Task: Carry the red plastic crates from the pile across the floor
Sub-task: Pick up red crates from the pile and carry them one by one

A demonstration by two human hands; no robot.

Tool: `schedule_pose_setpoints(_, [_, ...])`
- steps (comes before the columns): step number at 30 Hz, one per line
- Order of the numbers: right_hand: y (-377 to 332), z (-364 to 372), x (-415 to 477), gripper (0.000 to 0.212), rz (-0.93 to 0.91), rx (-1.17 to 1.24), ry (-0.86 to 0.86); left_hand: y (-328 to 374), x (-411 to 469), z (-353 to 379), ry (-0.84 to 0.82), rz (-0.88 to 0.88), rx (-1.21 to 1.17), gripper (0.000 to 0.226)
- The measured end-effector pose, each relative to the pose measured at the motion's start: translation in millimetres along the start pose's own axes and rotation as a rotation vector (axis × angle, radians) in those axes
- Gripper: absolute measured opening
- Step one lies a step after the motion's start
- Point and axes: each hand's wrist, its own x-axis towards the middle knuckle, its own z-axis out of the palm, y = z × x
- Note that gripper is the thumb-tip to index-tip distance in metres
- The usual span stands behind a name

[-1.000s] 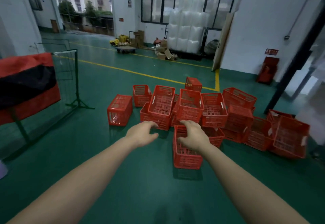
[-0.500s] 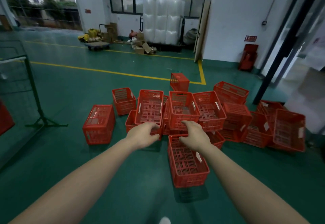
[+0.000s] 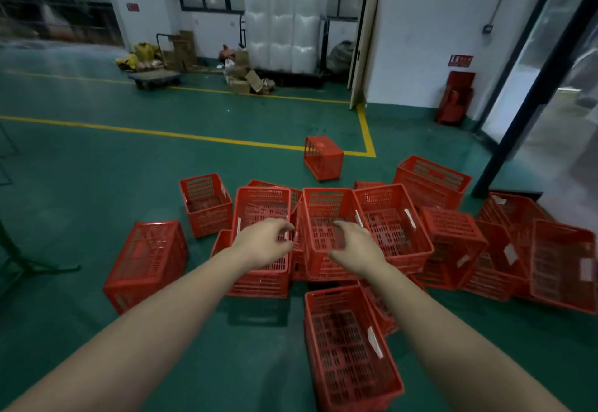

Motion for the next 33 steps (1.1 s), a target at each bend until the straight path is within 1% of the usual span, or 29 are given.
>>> schedule_pose_setpoints(6, [21, 16, 100, 0.075, 0.109, 0.008, -0.022, -45, 114, 5, -0.072, 0.045, 0.032, 0.046])
schedule_pose_setpoints(12, [27, 47, 218, 0.072, 0.254, 0.083, -0.016, -99, 258, 7, -0.199, 0.163, 0.091, 0.047])
schedule_pose_setpoints(16, [22, 65, 288, 0.065, 0.373, 0.156, 0.0, -131, 352, 0, -0.287, 0.248, 0.147, 0.046])
schedule_pose_setpoints(20, [27, 89, 342, 0.059, 0.488, 0.233, 0.013, -154, 432, 10, -0.386, 0.34, 0.239, 0.048])
schedule_pose_setpoints(27, [59, 135, 414, 0.068, 0.665, 0.359, -0.074, -178, 526, 65, -0.57, 0.47, 0.29, 0.052])
schedule_pose_setpoints(31, [94, 172, 469, 0.058, 0.73, 0.44, -0.133, -192, 584, 111, -0.648, 0.498, 0.338, 0.058])
schedule_pose_setpoints(33, [113, 194, 494, 0.061, 0.775, 0.488, -0.162, -199, 611, 140, -0.689, 0.534, 0.358, 0.061])
